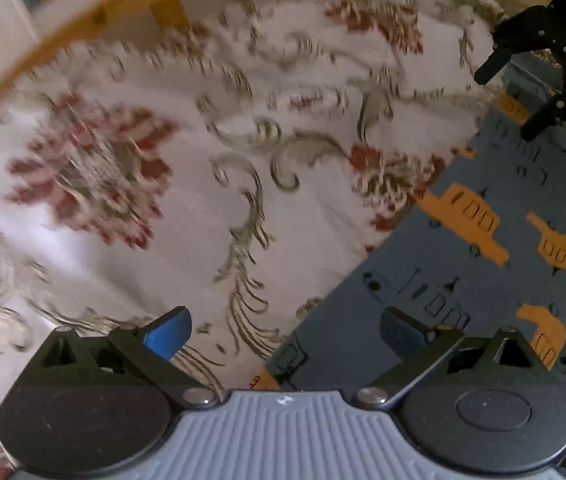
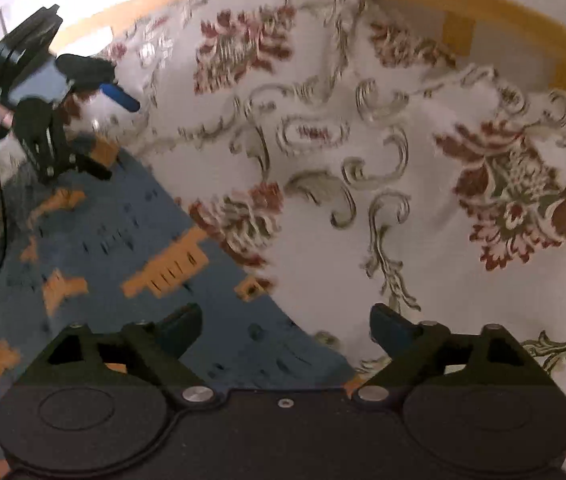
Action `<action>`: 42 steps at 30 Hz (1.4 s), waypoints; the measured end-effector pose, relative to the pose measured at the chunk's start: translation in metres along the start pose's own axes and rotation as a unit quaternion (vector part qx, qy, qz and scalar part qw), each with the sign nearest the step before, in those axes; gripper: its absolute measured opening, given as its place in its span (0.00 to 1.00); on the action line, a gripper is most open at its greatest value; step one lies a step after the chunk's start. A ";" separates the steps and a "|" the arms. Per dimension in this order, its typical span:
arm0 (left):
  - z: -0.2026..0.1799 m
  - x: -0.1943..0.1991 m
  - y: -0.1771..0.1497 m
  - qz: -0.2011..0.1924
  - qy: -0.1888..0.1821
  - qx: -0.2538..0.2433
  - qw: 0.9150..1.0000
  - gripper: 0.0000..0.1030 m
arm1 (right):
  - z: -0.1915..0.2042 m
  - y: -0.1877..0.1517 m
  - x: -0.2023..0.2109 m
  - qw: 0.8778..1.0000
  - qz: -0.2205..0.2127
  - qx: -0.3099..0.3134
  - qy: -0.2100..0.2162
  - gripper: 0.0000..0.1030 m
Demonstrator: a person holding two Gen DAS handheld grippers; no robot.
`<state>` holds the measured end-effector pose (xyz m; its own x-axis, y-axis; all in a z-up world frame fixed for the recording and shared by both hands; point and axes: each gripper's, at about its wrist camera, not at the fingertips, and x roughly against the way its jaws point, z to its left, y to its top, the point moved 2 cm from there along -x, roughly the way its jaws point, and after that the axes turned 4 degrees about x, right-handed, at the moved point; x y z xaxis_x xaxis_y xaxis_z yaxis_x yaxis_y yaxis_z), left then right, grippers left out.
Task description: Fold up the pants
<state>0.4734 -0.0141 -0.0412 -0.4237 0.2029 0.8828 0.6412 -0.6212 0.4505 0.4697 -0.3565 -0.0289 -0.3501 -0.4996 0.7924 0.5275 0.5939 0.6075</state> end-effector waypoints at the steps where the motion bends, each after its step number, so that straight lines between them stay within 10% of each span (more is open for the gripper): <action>1: 0.004 -0.007 -0.003 0.012 -0.017 0.004 1.000 0.97 | -0.003 -0.003 -0.006 1.000 0.009 0.003 0.012 0.86; 5: 0.015 -0.023 -0.011 0.051 -0.049 0.017 0.997 0.73 | -0.005 -0.015 -0.022 0.999 0.035 0.003 0.030 0.73; 7: 0.015 -0.023 -0.014 0.054 -0.062 0.016 0.997 0.60 | -0.003 -0.019 -0.023 0.999 0.026 0.008 0.025 0.47; 11: 0.006 -0.012 -0.017 0.056 -0.057 0.022 0.997 0.05 | 0.005 -0.025 -0.014 1.000 0.002 -0.003 0.015 0.12; 23: -0.018 0.014 0.003 -0.065 0.172 0.059 0.981 0.02 | 0.004 -0.001 0.002 0.979 -0.070 0.013 -0.190 0.03; 29: 0.004 -0.034 0.010 -0.044 0.165 0.058 0.984 0.23 | -0.017 0.005 -0.050 0.974 -0.002 0.019 -0.224 0.05; 32: 0.021 -0.023 0.007 -0.063 0.171 0.091 0.979 0.63 | -0.020 0.000 -0.047 0.963 -0.022 0.015 -0.269 0.33; 36: 0.045 0.010 0.001 -0.090 0.163 0.123 0.975 0.86 | -0.018 -0.003 -0.019 0.953 -0.082 -0.017 -0.291 0.74; 38: 0.054 0.029 -0.003 -0.102 0.164 0.129 0.973 0.96 | -0.006 -0.004 -0.002 0.956 -0.117 -0.026 -0.266 0.96; 42: 0.076 0.054 -0.014 -0.090 0.127 0.132 0.979 0.99 | 0.020 -0.004 0.011 0.977 -0.151 -0.031 -0.149 0.99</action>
<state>0.4903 0.0631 0.0099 -0.6686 0.0743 0.7399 0.6712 -0.3680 0.6435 0.4483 -0.3514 -0.0213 -0.7015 -0.4347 0.5648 0.4079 0.4051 0.8183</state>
